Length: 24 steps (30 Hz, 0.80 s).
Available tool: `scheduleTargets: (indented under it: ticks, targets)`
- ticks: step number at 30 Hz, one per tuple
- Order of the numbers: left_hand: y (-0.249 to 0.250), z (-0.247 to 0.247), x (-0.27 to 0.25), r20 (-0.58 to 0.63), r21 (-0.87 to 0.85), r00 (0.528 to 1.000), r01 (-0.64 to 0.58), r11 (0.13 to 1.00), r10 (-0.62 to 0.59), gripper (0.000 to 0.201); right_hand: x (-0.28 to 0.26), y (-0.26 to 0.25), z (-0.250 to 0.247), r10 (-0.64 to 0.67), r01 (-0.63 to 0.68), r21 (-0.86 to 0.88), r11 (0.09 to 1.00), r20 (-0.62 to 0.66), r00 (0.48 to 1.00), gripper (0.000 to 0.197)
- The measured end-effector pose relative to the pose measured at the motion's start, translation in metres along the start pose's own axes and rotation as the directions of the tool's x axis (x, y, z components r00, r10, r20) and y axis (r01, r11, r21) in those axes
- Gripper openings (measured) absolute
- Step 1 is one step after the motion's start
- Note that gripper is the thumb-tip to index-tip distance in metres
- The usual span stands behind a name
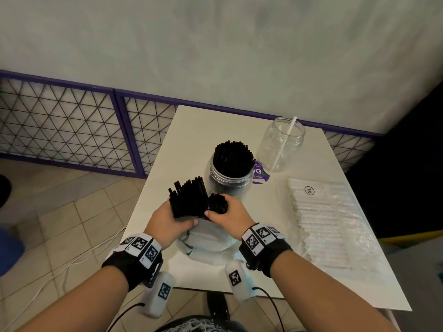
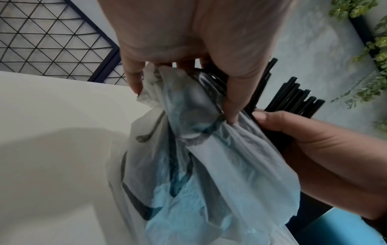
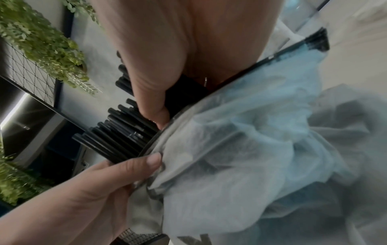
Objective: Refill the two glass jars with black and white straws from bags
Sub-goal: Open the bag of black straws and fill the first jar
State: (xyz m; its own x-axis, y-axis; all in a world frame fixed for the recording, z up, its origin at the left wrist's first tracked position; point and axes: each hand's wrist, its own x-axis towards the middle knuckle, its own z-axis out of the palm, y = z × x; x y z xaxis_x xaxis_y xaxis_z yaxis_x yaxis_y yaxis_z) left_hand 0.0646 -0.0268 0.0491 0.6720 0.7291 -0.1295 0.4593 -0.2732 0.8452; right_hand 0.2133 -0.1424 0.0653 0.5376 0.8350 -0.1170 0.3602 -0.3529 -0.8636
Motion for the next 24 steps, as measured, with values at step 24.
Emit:
scheduleTargets:
  ticks: [24]
  targets:
    - [-0.005,0.005,0.007,-0.075,-0.012,0.997,0.018,1.0,-0.019,0.046,-0.008,-0.073,-0.09,-0.101,0.162,0.377,0.912,-0.178,0.979,0.013]
